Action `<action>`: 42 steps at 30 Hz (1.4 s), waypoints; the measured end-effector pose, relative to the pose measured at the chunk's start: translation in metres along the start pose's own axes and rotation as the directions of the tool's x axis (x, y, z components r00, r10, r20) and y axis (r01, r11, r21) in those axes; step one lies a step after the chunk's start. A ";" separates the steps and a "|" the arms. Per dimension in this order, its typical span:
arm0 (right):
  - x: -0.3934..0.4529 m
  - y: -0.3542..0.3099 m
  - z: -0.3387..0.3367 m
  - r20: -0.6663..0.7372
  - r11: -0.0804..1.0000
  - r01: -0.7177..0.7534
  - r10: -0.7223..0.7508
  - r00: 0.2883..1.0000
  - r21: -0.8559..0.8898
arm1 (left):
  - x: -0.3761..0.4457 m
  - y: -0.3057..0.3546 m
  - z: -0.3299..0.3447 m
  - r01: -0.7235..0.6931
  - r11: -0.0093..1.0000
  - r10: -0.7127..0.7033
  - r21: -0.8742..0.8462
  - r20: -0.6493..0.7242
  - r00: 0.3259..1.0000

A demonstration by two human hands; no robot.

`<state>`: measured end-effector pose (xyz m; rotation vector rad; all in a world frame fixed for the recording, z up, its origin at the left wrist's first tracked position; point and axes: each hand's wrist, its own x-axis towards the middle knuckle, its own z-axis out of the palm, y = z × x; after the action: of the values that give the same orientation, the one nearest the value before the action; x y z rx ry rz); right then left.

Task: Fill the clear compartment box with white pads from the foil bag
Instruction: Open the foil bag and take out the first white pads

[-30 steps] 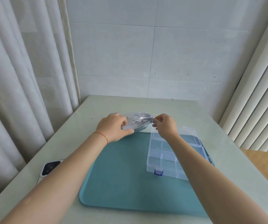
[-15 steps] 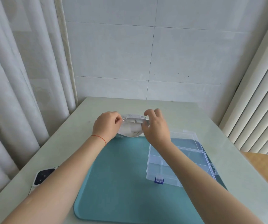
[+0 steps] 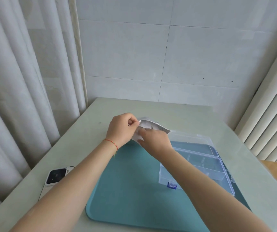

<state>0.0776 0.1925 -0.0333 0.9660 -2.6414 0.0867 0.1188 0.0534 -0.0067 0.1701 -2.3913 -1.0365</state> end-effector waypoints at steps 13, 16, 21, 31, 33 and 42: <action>-0.030 0.034 -0.039 0.144 0.428 -0.315 0.385 0.912 0.847 | -0.022 0.039 -0.016 0.192 0.957 -0.192 -0.216 0.018 0.981; -0.039 0.035 -0.045 0.157 0.363 -0.330 0.431 0.888 0.871 | -0.029 0.048 -0.016 0.225 0.945 -0.216 -0.240 0.062 0.974; -0.040 0.026 -0.052 0.236 0.377 -0.445 0.485 0.842 0.812 | -0.044 0.048 -0.007 0.293 0.918 -0.266 -0.266 0.132 0.955; -0.021 0.007 -0.035 0.592 0.106 -0.704 0.462 0.661 0.702 | -0.069 0.045 0.010 0.324 0.889 -0.294 -0.323 0.138 0.946; -0.020 0.005 -0.029 0.624 0.065 -0.709 0.425 0.656 0.702 | -0.072 0.042 0.012 0.328 0.891 -0.300 -0.315 0.134 0.944; -0.018 0.011 -0.022 0.625 0.024 -0.698 0.425 0.655 0.715 | -0.069 0.026 0.025 0.275 0.952 -0.263 -0.135 0.095 0.960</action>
<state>0.0901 0.2158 -0.0176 -0.1177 -2.8624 2.0921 0.1677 0.1091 -0.0310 0.4206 -2.3933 -1.3614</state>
